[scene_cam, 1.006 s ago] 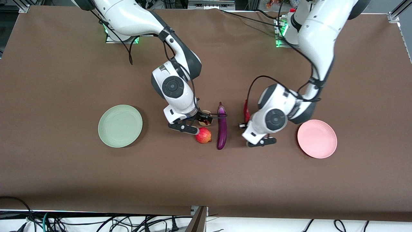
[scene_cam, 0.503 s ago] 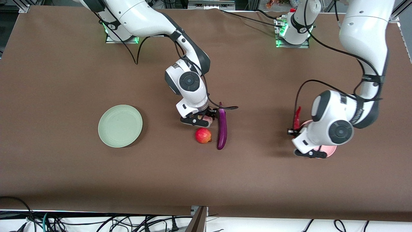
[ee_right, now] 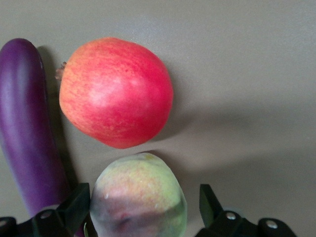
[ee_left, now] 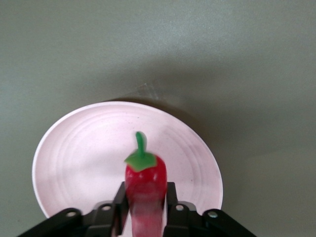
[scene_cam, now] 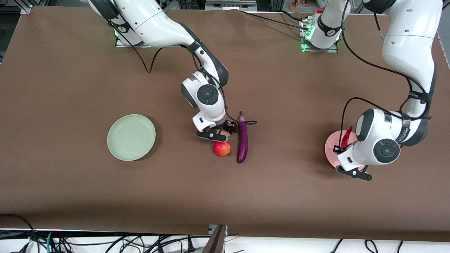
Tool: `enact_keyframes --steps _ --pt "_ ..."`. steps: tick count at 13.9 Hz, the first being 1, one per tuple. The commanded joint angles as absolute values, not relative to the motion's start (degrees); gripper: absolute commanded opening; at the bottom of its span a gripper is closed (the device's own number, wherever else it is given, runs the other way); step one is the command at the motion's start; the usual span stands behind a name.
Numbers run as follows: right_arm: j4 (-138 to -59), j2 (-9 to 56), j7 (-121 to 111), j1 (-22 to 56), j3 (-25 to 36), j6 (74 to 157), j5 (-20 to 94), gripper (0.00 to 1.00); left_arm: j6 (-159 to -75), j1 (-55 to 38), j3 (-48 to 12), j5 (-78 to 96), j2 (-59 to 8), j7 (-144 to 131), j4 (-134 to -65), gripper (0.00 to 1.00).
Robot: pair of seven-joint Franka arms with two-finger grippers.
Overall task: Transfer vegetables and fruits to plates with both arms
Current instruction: 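Carry the chili to the pink plate while the right gripper grasps the peach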
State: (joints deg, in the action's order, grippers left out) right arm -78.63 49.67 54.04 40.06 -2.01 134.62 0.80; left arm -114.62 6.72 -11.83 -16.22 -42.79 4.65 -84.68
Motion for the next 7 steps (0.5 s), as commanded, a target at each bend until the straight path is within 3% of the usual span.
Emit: enact_keyframes --steps 1,4,5,7 --pt "-78.7 50.0 56.7 40.8 -1.8 135.7 -0.4 0.74 -114.5 6.4 -12.5 -17.3 -41.7 5.0 -85.1 1.0" --pt "-78.7 49.6 55.6 40.3 -1.8 135.3 -0.4 0.26 -113.6 6.2 -14.9 -13.1 -40.8 4.6 -85.0 1.0" --pt "-78.7 49.1 55.1 40.1 -1.8 134.4 -0.4 0.19 -112.9 6.2 -16.3 -10.9 -40.5 4.2 -84.7 1.0" --pt "-78.1 45.9 52.7 38.9 -1.5 127.7 0.3 0.18 -112.8 6.1 -18.1 -7.6 -40.5 1.8 -84.7 1.0"
